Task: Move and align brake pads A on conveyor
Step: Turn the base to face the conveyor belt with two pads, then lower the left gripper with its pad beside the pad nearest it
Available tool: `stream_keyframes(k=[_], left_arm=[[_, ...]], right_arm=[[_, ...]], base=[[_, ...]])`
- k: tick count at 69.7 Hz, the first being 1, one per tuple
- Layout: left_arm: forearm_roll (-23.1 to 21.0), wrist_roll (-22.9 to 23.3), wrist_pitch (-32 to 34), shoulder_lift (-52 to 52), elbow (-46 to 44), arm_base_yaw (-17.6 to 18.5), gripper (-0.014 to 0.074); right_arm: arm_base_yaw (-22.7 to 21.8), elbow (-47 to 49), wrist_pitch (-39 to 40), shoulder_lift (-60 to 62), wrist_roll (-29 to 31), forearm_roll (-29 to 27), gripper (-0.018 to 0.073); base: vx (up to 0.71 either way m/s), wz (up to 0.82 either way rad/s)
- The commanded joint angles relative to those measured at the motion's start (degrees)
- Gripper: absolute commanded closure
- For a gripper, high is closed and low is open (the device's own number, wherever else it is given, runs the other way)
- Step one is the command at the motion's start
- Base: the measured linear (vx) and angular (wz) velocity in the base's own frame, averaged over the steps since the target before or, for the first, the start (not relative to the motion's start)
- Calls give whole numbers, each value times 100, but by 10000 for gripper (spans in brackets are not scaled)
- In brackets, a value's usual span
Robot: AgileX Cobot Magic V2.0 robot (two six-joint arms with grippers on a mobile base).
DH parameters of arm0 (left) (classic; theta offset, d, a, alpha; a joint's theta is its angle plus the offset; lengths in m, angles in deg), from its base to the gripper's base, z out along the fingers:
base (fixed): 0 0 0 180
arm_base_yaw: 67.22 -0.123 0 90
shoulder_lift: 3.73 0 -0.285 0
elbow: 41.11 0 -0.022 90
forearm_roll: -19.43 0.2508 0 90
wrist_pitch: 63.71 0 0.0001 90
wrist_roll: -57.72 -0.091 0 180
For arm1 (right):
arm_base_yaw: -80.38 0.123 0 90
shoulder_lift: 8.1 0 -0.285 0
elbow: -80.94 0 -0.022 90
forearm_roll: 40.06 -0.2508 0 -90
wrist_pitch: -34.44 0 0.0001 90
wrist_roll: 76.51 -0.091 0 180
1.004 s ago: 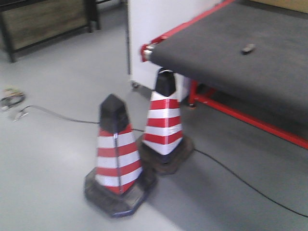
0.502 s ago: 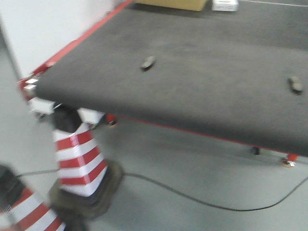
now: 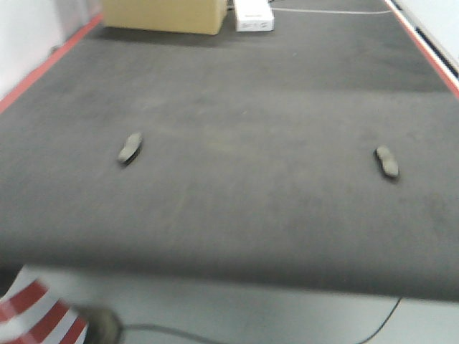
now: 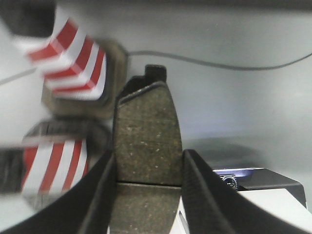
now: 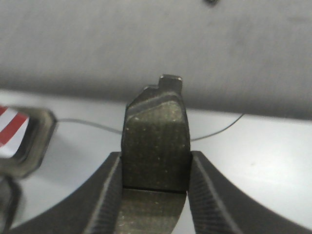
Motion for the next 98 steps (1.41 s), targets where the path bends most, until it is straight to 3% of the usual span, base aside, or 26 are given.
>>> stream_keyframes(k=[1,47,98], left_arm=[[97,44,83,34,-173,26,603],[80,44,83,34,-173,26,603],[80,44,83,34,-173,26,603]], right_arm=[[-22,133,-5,-42,42,140,560],[-22,133,-4,-42,42,149,560],[-22,133,-4,-42,42,144,560]], base=[[47,-24],[34,-14],[8,-2]])
